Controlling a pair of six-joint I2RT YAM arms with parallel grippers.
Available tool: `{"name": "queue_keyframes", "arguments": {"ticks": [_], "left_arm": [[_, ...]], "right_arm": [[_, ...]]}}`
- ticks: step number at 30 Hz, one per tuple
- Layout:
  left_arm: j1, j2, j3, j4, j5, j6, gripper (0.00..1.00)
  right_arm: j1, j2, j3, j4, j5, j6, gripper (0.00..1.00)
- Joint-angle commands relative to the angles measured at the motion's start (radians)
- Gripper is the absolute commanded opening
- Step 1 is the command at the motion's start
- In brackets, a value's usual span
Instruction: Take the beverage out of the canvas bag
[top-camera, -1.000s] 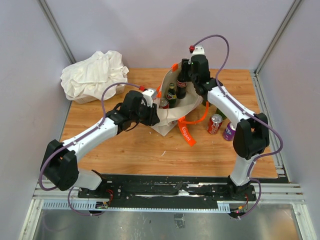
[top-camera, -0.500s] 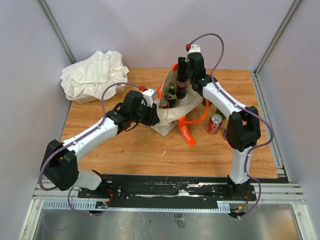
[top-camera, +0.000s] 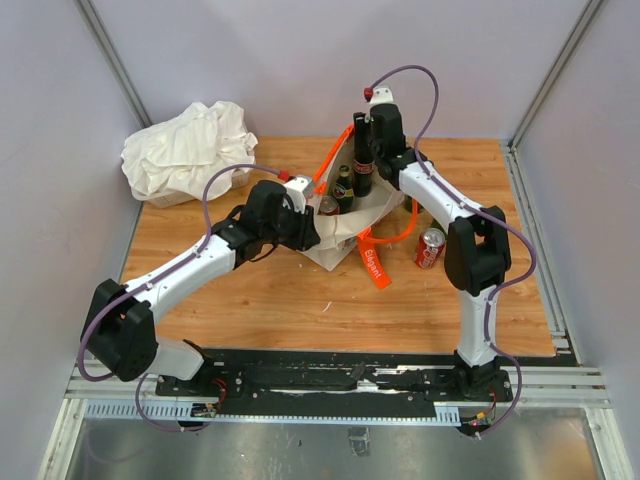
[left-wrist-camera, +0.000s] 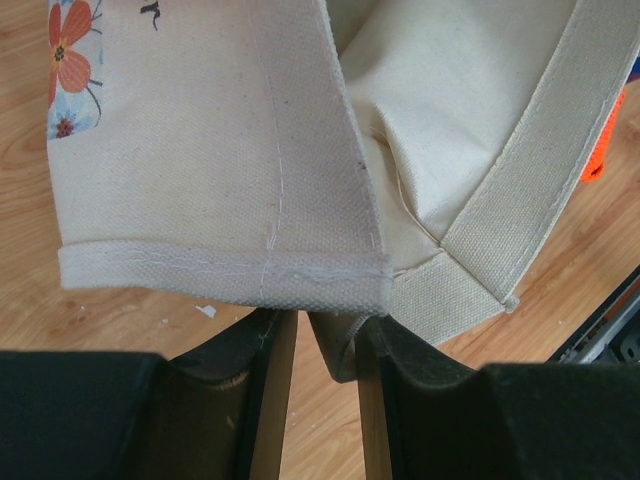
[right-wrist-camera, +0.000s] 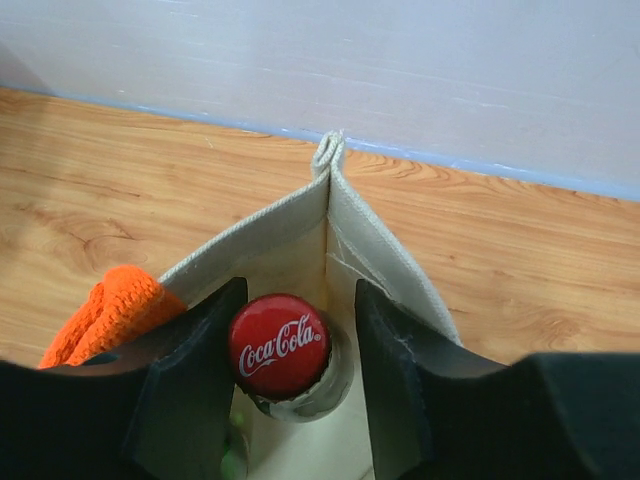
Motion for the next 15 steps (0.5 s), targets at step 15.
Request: {"name": "queue_keyframes", "arguments": {"ticks": [15], "left_arm": [[-0.002,0.006,-0.008,0.058,0.000,0.000,0.33]], "right_arm": [[-0.011,-0.091,0.016,0.112,-0.082,-0.154,0.01]]}}
